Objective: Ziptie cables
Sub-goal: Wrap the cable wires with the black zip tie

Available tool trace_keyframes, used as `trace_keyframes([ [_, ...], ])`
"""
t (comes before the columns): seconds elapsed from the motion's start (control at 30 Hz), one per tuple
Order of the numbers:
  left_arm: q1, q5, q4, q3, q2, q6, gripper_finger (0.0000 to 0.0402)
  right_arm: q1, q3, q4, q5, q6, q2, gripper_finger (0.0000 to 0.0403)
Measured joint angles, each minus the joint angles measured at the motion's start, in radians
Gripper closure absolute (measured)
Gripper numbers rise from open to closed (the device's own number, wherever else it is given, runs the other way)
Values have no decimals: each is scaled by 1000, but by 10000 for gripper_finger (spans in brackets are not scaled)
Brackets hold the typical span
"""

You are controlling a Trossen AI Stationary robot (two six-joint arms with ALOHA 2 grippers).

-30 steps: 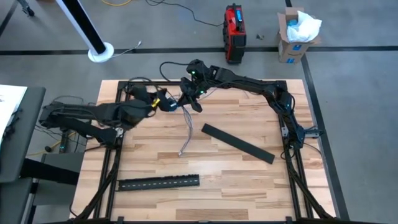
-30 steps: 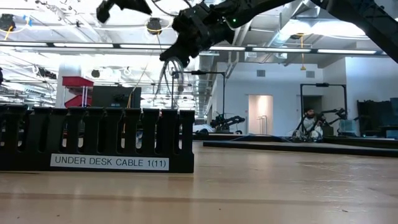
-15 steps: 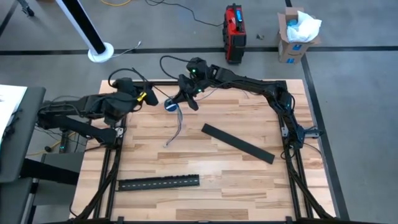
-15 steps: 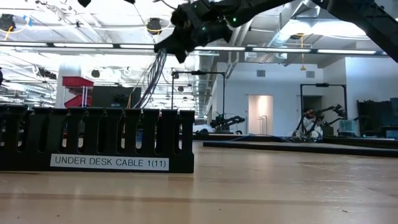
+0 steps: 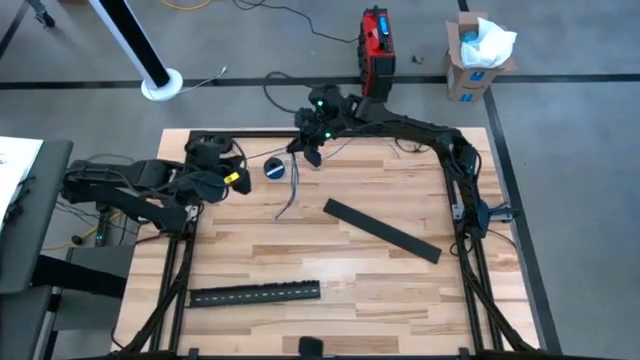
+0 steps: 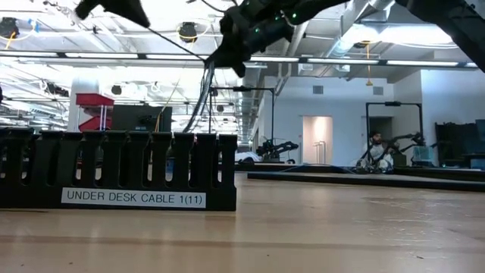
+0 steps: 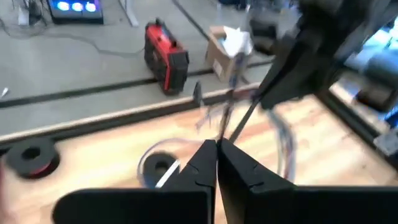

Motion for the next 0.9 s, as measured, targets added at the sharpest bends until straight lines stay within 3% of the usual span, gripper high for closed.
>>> trace_keyframes([
  [0.13,-1,68,-208,-1,-9,-123,401,-19,-1,-15,24,71,1,395],
  [0.2,-1,103,-337,-4,-12,-171,401,-26,-4,-68,105,102,1,395],
  [0.33,-21,168,-425,-49,-7,-268,401,-34,-5,-140,242,82,4,395],
  [0.63,-74,217,-325,-198,-3,-381,401,-54,-48,-266,280,106,4,391],
  [0.9,-146,233,-148,-282,-2,-392,401,-39,-46,-390,325,97,20,354],
])
